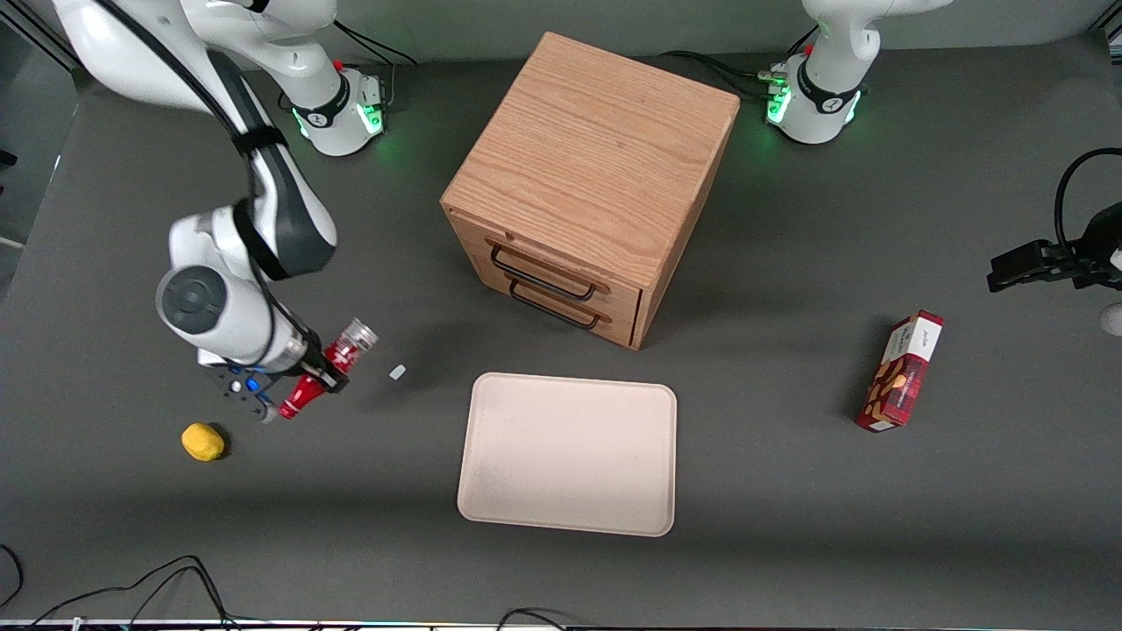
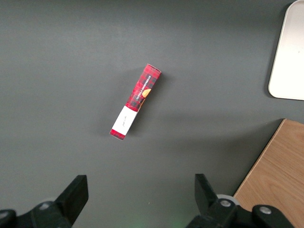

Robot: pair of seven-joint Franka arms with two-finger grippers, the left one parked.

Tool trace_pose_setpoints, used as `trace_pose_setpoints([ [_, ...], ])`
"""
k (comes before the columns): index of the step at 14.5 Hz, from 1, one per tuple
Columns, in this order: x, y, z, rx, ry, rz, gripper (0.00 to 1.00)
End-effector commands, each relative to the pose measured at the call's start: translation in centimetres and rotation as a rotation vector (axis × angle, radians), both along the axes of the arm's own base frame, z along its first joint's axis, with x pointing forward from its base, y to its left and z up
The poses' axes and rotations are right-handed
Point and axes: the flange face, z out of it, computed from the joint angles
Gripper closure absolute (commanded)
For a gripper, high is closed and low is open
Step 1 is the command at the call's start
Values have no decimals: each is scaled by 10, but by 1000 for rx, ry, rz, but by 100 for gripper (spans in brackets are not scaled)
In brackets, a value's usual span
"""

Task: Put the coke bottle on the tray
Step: 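Lift the bottle upright with the right gripper, then carry the held bottle over the cream tray's corner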

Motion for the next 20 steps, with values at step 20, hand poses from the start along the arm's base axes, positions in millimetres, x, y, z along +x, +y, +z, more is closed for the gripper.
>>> trace_pose_setpoints([
  [20, 110, 126, -2, 107, -10, 493, 100],
])
